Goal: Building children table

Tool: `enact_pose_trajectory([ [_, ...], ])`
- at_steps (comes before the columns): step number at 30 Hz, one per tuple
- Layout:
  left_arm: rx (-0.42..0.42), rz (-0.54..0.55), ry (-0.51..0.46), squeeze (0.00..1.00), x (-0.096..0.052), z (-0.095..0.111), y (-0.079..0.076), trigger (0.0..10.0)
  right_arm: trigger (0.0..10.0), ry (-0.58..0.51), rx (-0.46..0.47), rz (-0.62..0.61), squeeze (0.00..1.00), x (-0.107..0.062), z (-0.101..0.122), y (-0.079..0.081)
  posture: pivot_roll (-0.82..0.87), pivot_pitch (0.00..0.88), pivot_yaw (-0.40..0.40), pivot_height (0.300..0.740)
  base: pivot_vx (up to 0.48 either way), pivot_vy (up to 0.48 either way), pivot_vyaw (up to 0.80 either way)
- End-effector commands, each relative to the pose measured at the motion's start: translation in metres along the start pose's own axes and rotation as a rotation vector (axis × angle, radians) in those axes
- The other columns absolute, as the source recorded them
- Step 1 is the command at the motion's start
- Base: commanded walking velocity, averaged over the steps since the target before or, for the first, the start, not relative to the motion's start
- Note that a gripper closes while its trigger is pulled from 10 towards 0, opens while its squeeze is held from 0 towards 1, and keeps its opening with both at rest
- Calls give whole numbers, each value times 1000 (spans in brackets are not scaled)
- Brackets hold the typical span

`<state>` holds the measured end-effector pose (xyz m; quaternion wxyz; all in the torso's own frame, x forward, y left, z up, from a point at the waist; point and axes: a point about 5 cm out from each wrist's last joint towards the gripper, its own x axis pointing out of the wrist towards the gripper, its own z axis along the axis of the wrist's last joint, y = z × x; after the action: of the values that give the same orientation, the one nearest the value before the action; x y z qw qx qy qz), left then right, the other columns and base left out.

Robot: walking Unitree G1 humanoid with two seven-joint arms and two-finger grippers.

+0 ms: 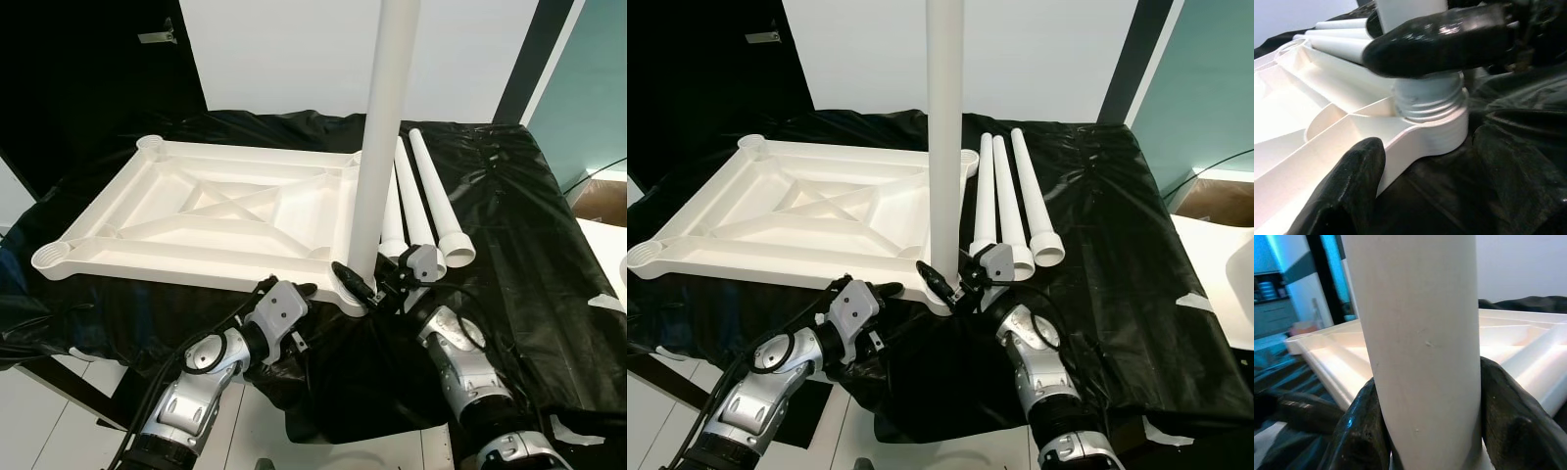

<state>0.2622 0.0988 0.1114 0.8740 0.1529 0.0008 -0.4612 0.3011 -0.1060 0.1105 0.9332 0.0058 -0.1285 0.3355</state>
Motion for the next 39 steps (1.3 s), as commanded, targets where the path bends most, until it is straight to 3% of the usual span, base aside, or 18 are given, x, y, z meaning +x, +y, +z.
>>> enact_pose_trajectory([
  [1, 7, -1, 11, 0, 0, -1, 1, 10000, 0, 28, 27, -91, 0, -7, -7, -7, 151, 0, 7, 740, 0, 0, 0],
  [3, 7, -4, 11, 0, 1, -1, 0, 10000, 392, 35, 21, -95, 0, -5, -8, -6, 151, 0, 7, 740, 0, 0, 0],
  [4, 7, -5, 11, 0, 1, -1, 0, 10000, 10000, 51, 14, -76, 0, -5, -9, -6, 152, 0, 6, 740, 0, 0, 0],
  [9, 7, -4, 11, 0, 1, -1, 1, 10000, 10000, 86, -7, -44, 0, -4, -9, -6, 151, 0, 6, 740, 0, 0, 0],
  [10, 7, -4, 11, 0, 1, -1, 0, 10000, 10000, 94, -18, -3, 1000, -2, -6, -10, 147, 0, 7, 740, 0, 0, 0],
  [14, 6, -5, 12, 0, 0, -2, 0, 10000, 10000, 106, -39, 53, 1000, 3, -2, -14, 143, 0, 8, 740, 0, 0, 0],
  [15, 5, -7, 12, 0, 0, -2, -1, 10000, 10000, 117, -66, 117, 0, 7, 3, -17, 139, 0, 7, 740, 0, 0, 0],
  [24, -2, -23, -4, 0, 8, 2, -6, 10000, 10000, 221, -181, 375, 0, 19, 16, -33, 131, 0, 19, 740, 0, 0, 0],
  [25, -2, -29, -5, 0, 9, 2, -7, 10000, 8667, 248, -189, 401, 0, 17, 14, -36, 123, 0, 26, 740, 0, 0, 0],
  [26, -2, -29, -5, 0, 9, 2, -7, 10000, 8667, 248, -189, 401, 0, 17, 14, -36, 123, 0, 26, 740, 0, 0, 0],
  [27, -1, -36, -3, 0, 10, 1, -7, 10000, 1725, 273, -194, 416, 0, 16, 13, -39, 113, 0, 27, 740, 0, 0, 0],
  [28, 6, -46, 2, 0, 9, 1, -6, 10000, 0, 289, -194, 426, 0, 15, 13, -41, 110, 0, 31, 740, 0, 0, 0],
  [33, 29, -54, 4, 0, 9, 4, 2, 10000, 0, 306, -192, 428, 0, 12, 16, -48, 107, 0, 44, 740, 0, 0, 0],
  [39, 24, -50, -4, 0, 9, 4, 1, 10000, 0, 260, -167, 306, 0, 12, 11, -46, 103, 0, 42, 740, 0, 0, 0],
])
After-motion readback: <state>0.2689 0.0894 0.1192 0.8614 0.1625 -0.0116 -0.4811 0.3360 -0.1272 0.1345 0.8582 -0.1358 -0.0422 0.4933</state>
